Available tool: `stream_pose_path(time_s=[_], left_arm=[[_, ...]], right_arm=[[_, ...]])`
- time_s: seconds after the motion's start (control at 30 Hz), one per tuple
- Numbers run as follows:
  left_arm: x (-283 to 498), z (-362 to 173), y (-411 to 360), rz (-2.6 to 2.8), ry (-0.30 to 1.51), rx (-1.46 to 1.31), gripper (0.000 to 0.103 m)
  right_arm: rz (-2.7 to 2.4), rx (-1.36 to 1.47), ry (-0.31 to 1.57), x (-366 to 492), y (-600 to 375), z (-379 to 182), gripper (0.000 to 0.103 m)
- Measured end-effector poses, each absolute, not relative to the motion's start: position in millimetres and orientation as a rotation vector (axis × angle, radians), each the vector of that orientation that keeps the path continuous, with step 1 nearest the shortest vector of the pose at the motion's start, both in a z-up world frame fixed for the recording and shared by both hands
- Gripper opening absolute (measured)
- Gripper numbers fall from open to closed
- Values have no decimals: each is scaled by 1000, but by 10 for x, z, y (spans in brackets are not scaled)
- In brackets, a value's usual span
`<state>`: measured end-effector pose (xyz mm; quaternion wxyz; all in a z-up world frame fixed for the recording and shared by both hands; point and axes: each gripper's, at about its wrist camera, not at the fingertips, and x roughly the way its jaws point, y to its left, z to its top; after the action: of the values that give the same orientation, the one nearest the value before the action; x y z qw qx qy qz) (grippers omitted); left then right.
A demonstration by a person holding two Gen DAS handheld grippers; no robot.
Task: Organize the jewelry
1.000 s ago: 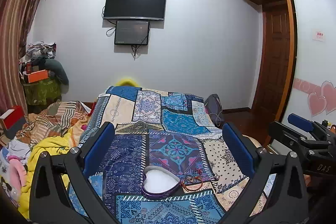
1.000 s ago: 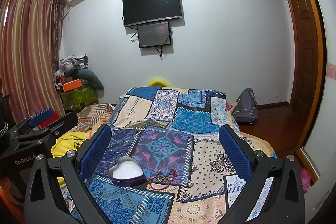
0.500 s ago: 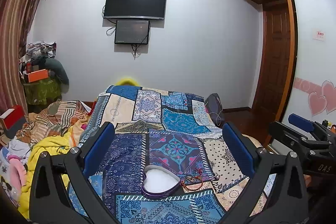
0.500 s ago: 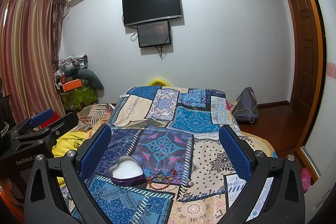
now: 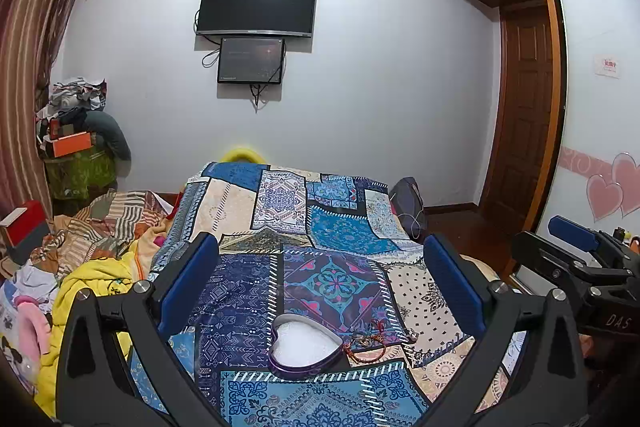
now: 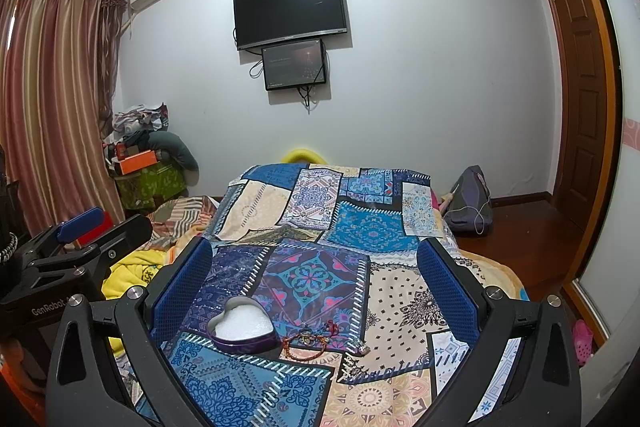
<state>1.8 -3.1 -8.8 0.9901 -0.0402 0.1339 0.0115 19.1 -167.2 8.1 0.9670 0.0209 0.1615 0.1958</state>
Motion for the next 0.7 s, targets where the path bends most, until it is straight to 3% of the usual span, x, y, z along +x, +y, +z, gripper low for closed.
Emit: stream_pose_path(time_s=[0.7], left_arm=[[20, -68, -39, 16, 271, -78, 103]], right_arm=[[396, 41, 325, 169, -1661, 83, 102]])
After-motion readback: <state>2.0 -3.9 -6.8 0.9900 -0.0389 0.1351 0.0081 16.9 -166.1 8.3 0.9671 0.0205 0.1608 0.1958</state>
